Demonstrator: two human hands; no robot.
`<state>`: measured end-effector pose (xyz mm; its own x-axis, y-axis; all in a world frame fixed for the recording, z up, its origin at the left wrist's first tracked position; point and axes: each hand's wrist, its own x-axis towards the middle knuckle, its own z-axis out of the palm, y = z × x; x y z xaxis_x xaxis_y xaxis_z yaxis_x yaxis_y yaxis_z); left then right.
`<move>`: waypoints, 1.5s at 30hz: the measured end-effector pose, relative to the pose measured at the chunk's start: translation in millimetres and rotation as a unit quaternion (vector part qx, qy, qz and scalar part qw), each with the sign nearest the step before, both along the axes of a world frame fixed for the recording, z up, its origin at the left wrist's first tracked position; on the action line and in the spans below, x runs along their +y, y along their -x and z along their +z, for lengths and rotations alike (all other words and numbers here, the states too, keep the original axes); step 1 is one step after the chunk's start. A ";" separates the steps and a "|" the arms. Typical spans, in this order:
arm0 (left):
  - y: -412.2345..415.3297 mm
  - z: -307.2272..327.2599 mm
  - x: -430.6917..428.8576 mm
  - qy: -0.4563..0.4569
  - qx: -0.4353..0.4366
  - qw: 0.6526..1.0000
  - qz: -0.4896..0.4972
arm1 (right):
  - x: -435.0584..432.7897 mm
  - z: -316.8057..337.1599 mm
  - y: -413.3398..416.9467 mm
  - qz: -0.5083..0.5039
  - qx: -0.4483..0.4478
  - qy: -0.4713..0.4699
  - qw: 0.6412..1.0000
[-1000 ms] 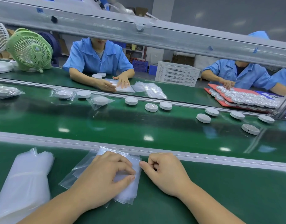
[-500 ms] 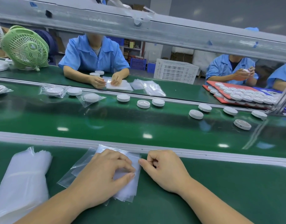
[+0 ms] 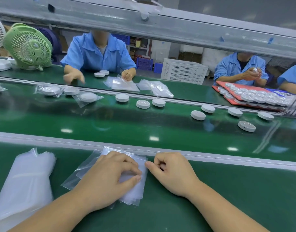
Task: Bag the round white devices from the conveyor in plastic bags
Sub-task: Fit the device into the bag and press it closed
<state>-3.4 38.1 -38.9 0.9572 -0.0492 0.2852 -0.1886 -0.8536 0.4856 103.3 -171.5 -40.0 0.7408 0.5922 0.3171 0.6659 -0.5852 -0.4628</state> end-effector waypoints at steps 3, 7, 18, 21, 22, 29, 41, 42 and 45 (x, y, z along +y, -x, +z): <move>1.3 0.9 -0.1 0.003 0.005 1.000 -0.001 | 0.1 -0.5 0.6 0.001 -0.004 0.007 1.000; 2.0 2.5 -0.7 0.005 0.009 1.000 0.000 | 0.2 -0.2 0.4 0.001 -0.005 0.008 1.000; 1.6 2.0 0.5 0.001 0.009 1.000 -0.006 | 0.3 -1.2 -0.2 0.007 -0.004 0.010 1.000; 1.2 1.9 0.9 0.001 0.009 1.000 -0.007 | 0.9 -0.5 -1.5 0.008 -0.006 0.010 1.000; 1.1 1.5 1.0 0.002 0.008 1.000 -0.008 | 1.1 -0.3 -1.7 0.009 -0.005 0.010 1.000; 0.6 0.7 1.0 -0.003 -0.001 1.000 -0.007 | 0.7 1.1 1.2 0.013 0.010 0.007 1.000; -0.6 -2.1 2.4 -0.008 -0.010 1.000 -0.006 | 0.8 1.0 -0.7 0.013 0.015 0.011 1.000; -0.7 -1.9 2.2 -0.007 -0.009 1.000 -0.006 | 1.0 1.1 -0.8 0.012 0.016 0.012 1.000; -1.6 -1.4 1.8 -0.007 -0.005 1.000 -0.007 | 1.5 0.6 -2.1 0.013 0.018 0.014 1.000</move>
